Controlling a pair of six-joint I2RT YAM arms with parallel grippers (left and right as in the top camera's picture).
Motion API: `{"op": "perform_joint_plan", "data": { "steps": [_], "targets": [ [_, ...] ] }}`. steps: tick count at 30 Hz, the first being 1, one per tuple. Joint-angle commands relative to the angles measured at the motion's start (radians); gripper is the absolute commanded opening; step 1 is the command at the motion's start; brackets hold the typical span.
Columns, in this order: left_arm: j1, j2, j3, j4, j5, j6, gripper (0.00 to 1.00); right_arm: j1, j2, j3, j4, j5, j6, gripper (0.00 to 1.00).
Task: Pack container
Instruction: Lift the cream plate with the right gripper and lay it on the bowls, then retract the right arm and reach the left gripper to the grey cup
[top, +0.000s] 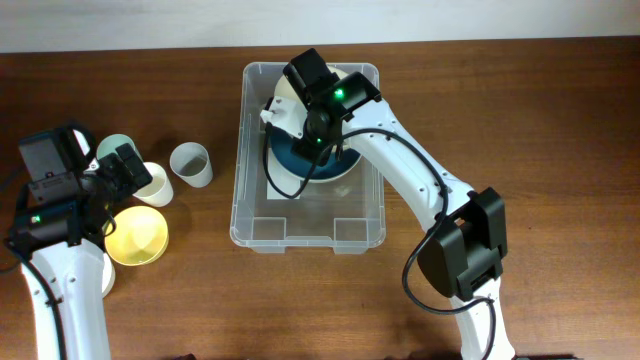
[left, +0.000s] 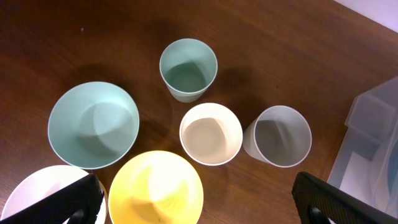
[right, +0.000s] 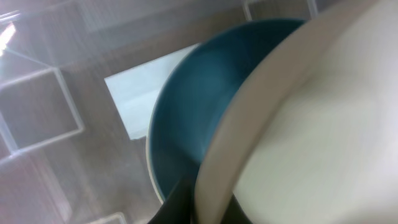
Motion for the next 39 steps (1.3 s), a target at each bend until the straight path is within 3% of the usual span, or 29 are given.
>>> {"op": "perform_joint_plan", "data": {
  "steps": [1, 4, 6, 8, 9, 11, 17, 23, 26, 28, 32, 39],
  "targets": [
    [0.005, 0.0, 0.019, -0.001, 0.014, -0.012, 0.99, 0.005, -0.011, 0.006, 0.004, -0.027, -0.007, 0.12],
    [0.005, 0.0, 0.019, -0.002, 0.014, -0.012, 0.99, 0.005, -0.029, 0.007, 0.0, -0.027, -0.007, 0.14],
    [0.005, 0.0, 0.019, -0.003, 0.014, -0.011, 0.99, 0.005, -0.063, 0.015, 0.0, -0.027, -0.006, 0.24],
    [0.005, 0.0, 0.019, -0.005, 0.014, -0.011, 0.99, 0.003, -0.103, 0.025, 0.0, -0.025, -0.006, 0.45],
    [0.005, 0.0, 0.019, -0.006, 0.014, -0.012, 0.99, -0.001, -0.156, 0.033, 0.0, -0.024, -0.007, 0.66],
    [0.005, 0.0, 0.019, -0.008, 0.014, -0.012, 0.99, -0.011, -0.209, 0.037, 0.0, -0.023, -0.007, 0.84],
    [0.005, 0.0, 0.019, -0.019, 0.014, -0.012, 0.99, -0.085, -0.395, 0.037, 0.013, 0.056, 0.071, 0.86],
    [0.005, 0.0, 0.019, -0.009, 0.016, -0.012, 0.99, -0.337, -0.554, 0.037, 0.058, 0.239, 0.521, 0.88],
    [0.001, 0.0, 0.019, 0.04, 0.153, 0.027, 0.99, -0.513, -0.569, 0.037, 0.012, 0.177, 0.662, 0.89],
    [-0.039, 0.008, 0.027, 0.074, 0.208, 0.03, 0.98, -0.64, -0.563, 0.034, -0.042, 0.051, 0.678, 0.89],
    [-0.147, 0.087, 0.096, 0.031, 0.161, 0.045, 0.91, -0.761, -0.534, 0.032, -0.119, -0.046, 0.678, 0.89],
    [-0.264, 0.345, 0.274, -0.116, 0.085, 0.068, 0.91, -0.801, -0.481, 0.025, -0.181, -0.047, 0.67, 0.89]
  ]
}}
